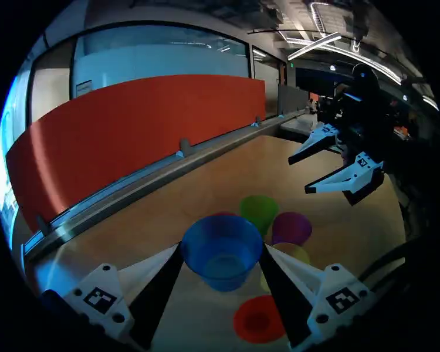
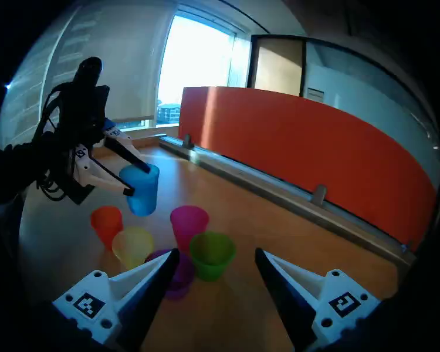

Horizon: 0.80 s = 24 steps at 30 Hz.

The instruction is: Pour water

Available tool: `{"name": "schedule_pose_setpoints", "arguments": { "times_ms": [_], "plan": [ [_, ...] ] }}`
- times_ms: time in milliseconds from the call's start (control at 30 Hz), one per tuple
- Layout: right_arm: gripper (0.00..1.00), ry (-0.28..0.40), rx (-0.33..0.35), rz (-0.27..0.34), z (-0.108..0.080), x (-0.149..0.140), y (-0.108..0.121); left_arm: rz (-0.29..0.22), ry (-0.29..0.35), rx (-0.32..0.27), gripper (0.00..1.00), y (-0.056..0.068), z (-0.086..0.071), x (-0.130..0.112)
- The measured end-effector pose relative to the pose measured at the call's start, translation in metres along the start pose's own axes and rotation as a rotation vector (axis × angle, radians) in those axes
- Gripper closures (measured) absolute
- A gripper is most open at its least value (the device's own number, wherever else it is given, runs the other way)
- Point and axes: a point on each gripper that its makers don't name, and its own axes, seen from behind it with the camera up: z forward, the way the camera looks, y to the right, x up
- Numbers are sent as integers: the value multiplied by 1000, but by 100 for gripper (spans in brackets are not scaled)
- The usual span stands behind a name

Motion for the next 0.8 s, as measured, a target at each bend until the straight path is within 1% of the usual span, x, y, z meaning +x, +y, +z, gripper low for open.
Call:
{"name": "schedule_pose_setpoints", "arguments": {
  "times_ms": [167, 333, 500, 800],
  "plan": [
    [0, -4, 0, 1, 5, 1, 1, -15, 63, 25, 12, -1, -10, 11],
    [0, -17, 3, -1, 10, 1, 2, -24, 121, 44, 12, 2, -22, 18],
    [0, -27, 12, -5, 16, 3, 1, -31, 174, 63, 12, 7, -35, 26],
    [0, -57, 30, -18, 25, 4, 0, -78, 295, 77, 12, 19, -62, 49]
  ]
}}
